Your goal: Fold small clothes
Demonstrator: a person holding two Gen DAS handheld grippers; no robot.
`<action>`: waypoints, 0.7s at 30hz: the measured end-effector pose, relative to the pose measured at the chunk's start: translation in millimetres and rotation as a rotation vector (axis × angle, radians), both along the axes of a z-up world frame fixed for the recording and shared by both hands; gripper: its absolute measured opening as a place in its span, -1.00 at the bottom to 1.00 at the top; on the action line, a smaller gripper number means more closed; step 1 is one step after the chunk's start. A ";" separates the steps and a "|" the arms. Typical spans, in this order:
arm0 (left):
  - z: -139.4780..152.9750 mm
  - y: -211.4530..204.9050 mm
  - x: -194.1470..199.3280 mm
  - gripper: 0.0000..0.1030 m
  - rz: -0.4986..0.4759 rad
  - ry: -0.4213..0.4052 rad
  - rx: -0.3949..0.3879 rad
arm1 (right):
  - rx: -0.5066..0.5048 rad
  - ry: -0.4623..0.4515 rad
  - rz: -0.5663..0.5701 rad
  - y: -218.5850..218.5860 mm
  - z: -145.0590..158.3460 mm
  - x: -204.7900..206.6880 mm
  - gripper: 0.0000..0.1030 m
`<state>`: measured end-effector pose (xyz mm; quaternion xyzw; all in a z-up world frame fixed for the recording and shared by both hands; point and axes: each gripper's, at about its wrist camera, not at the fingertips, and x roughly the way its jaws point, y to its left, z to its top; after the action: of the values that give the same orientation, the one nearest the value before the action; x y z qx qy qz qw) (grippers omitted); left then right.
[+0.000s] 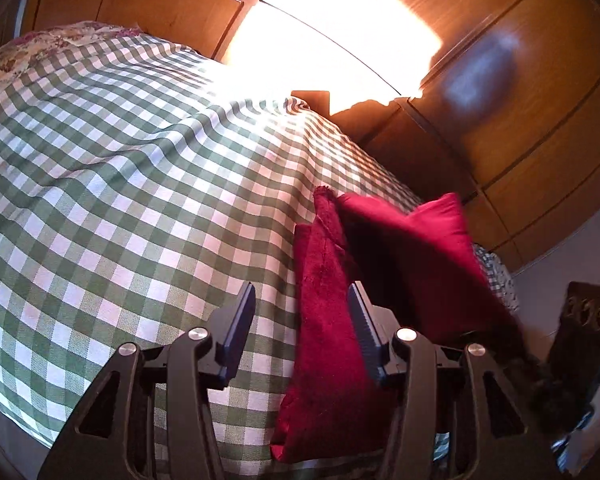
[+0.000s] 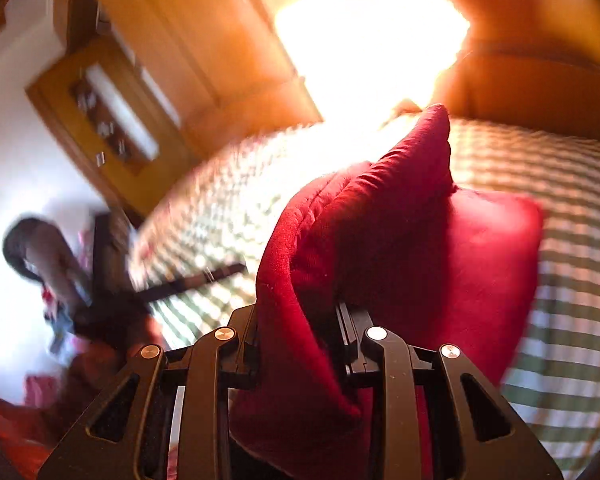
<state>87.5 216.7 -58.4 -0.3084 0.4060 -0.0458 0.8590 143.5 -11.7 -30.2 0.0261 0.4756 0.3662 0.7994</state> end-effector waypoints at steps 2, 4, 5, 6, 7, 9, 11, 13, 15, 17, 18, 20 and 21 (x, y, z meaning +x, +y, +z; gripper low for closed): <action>1.3 0.7 1.2 0.12 -0.015 -0.011 -0.039 | -0.082 -0.011 0.035 21.4 -19.1 -5.3 -0.47; 1.2 1.0 2.7 0.23 -0.048 -0.017 -0.094 | -0.121 -0.050 0.063 30.0 -24.7 -12.8 -0.37; 0.5 -1.5 4.4 0.25 -0.065 -0.018 -0.118 | -0.095 -0.059 0.088 29.1 -23.3 -18.3 -0.16; 0.0 -5.2 6.7 0.28 -0.084 -0.016 -0.135 | -0.056 -0.043 0.115 24.3 -19.7 -21.7 -0.06; -1.4 -9.0 11.2 0.30 -0.106 -0.007 -0.157 | -0.015 -0.024 0.140 21.1 -14.9 -26.2 0.16; -4.7 -15.5 19.7 0.33 -0.139 0.014 -0.213 | 0.066 0.008 0.172 4.9 -6.5 -34.3 0.24; -5.9 -22.5 26.9 0.35 -0.162 0.025 -0.254 | 0.109 0.033 0.167 -18.4 1.7 -39.4 0.24; -6.2 -31.9 36.2 0.37 -0.196 0.043 -0.269 | 0.124 0.032 0.109 -55.5 8.0 -43.9 0.24; -9.5 -41.3 43.8 0.37 -0.222 0.077 -0.282 | 0.100 0.017 0.036 -86.8 10.0 -45.9 0.24; -10.3 -51.0 48.3 0.36 -0.242 0.094 -0.276 | 0.073 0.006 -0.043 -119.5 8.8 -44.1 0.24; -10.0 -57.2 50.8 0.25 -0.249 0.104 -0.251 | 0.060 -0.001 -0.065 -125.3 8.7 -46.0 0.24; -9.8 -65.4 55.2 -0.24 -0.251 0.124 -0.176 | 0.043 -0.007 -0.095 -137.6 3.4 -43.3 0.24; -9.1 -69.7 56.1 -0.51 -0.249 0.127 -0.129 | 0.041 -0.011 -0.107 -135.3 1.1 -45.3 0.24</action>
<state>143.6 146.9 -67.5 -0.3127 0.4907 -0.1585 0.7977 98.2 -147.1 -29.1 0.0661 0.4613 0.3326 0.8199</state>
